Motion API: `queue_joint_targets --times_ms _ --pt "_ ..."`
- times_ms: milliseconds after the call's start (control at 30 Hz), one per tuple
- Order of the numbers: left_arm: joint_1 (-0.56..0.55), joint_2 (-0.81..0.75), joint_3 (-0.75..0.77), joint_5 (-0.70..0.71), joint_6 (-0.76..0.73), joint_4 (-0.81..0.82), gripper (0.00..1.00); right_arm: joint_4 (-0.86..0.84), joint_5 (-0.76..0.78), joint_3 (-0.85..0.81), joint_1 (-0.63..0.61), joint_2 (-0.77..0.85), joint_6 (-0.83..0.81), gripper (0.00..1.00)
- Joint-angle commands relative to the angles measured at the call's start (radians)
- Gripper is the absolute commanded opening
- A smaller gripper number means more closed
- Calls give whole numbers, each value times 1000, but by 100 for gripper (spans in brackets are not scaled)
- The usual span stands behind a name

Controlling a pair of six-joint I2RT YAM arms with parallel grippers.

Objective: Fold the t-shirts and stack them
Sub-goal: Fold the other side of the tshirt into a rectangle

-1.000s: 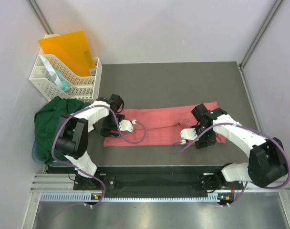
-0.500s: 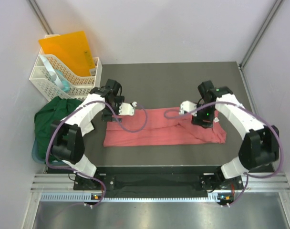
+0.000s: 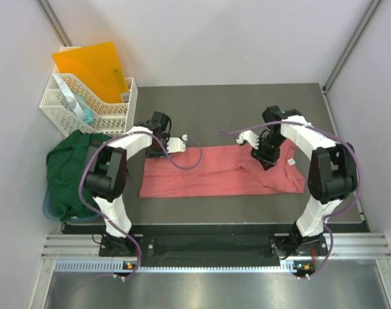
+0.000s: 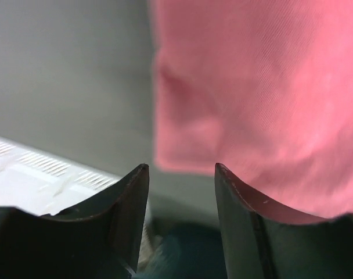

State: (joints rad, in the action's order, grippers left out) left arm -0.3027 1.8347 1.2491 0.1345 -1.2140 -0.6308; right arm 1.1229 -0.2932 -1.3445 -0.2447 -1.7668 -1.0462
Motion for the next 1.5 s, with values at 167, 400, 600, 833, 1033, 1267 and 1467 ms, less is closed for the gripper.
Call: queue_joint_targets --times_ms 167,400,600,833,1033,1267,1467 --pt "-15 29 -39 39 39 97 54 -11 -107 -96 -48 -65 26 41" --pt "-30 17 -59 48 39 95 53 -72 -123 -165 -48 -190 54 36" --pt "-35 0 -63 50 41 85 54 -110 -118 -200 -48 -249 57 34" --pt "-36 1 -62 59 41 80 53 -97 -104 -220 -48 -263 43 13" --pt "-38 11 -60 57 45 79 53 -35 -89 -209 -48 -201 6 3" --pt "-39 26 -59 53 37 83 53 135 -72 -203 -61 -117 -83 0" --pt "-42 47 -42 45 30 85 53 212 -90 -193 -108 -94 -103 0"
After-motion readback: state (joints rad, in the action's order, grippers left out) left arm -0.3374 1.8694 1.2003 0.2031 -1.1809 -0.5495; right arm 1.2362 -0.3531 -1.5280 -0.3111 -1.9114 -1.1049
